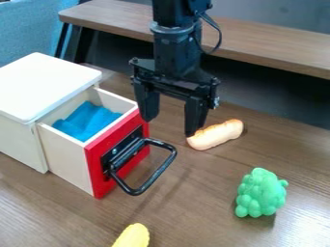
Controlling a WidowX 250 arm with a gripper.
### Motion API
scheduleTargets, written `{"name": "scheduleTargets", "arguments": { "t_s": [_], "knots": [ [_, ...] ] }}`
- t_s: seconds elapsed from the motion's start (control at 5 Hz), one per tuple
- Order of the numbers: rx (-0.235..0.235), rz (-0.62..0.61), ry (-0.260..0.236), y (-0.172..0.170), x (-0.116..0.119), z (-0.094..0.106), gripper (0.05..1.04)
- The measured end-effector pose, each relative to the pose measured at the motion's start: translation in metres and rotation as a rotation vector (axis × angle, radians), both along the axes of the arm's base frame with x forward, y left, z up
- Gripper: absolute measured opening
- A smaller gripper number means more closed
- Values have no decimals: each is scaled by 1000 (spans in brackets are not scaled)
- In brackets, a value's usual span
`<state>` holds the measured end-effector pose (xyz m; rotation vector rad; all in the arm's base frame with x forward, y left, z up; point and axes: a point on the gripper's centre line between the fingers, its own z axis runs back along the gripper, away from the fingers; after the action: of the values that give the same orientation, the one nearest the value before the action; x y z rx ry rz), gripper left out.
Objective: Open and close the drawer
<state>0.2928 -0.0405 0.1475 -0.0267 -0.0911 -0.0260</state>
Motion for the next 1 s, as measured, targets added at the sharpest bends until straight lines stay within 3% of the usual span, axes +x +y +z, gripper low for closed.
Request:
{"name": "scheduleTargets", "arguments": {
  "t_s": [0.2, 1.0],
  "knots": [
    [4, 0, 33, 0, 0, -10, 999],
    [12, 73, 52, 11, 8, -24, 999]
  ]
}}
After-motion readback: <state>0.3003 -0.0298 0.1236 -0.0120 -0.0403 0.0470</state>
